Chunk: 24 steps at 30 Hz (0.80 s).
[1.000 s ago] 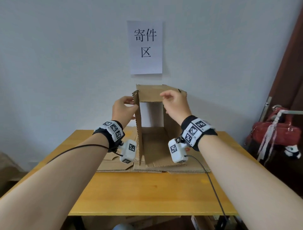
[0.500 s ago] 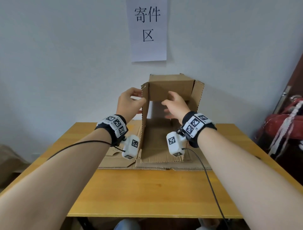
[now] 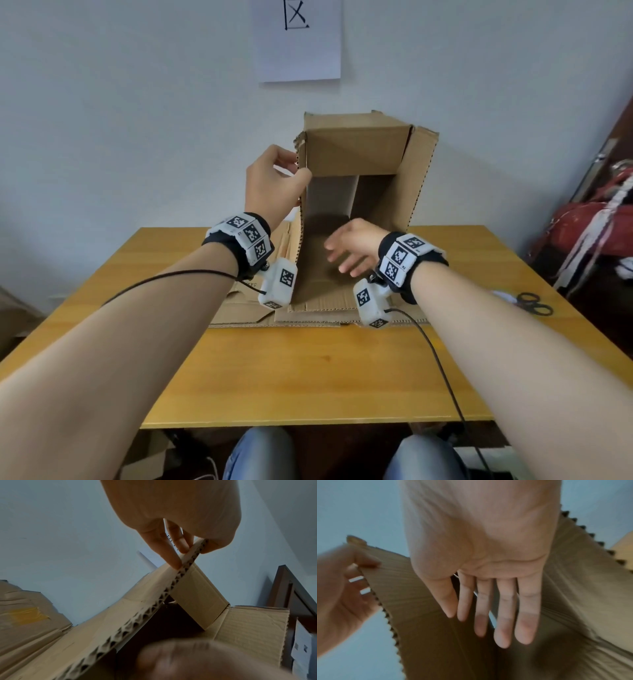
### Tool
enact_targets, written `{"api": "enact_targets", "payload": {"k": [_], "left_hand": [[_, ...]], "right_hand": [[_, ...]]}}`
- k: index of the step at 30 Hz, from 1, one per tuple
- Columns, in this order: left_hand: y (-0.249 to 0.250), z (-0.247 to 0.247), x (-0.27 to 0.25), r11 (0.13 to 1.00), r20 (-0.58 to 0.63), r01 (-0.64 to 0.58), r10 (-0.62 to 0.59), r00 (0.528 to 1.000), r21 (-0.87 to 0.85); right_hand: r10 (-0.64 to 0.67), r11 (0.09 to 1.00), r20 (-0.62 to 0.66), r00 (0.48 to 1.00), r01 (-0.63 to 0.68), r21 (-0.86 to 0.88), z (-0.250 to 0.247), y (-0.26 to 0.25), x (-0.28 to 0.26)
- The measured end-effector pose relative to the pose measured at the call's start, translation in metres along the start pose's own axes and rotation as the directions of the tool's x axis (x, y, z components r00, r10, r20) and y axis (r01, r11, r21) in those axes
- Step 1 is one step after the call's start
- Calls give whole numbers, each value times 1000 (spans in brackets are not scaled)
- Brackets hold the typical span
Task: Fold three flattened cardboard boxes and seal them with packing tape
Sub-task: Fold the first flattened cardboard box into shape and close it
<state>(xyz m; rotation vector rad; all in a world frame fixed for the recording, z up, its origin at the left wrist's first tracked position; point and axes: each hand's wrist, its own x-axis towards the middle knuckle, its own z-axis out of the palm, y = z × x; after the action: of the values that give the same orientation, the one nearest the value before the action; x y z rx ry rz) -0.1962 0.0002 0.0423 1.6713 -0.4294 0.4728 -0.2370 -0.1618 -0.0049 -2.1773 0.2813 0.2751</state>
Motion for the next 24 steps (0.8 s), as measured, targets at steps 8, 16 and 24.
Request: {"api": "enact_targets", "payload": {"k": [8,16,24], "left_hand": [[-1,-4,1,1000,3,-1,1,1000,5],[-5,-11,6,999,-7,-7,8,1000,47],[-12,-12,9,997,-17,41,-40,999,60]], "right_hand": [[231,911,278,933,-107,-398,31,24,-7],[217,907,232,948,-108,-408,28,9,-6],[50,958,44,998,-36,-283,19,-4,-2]]}}
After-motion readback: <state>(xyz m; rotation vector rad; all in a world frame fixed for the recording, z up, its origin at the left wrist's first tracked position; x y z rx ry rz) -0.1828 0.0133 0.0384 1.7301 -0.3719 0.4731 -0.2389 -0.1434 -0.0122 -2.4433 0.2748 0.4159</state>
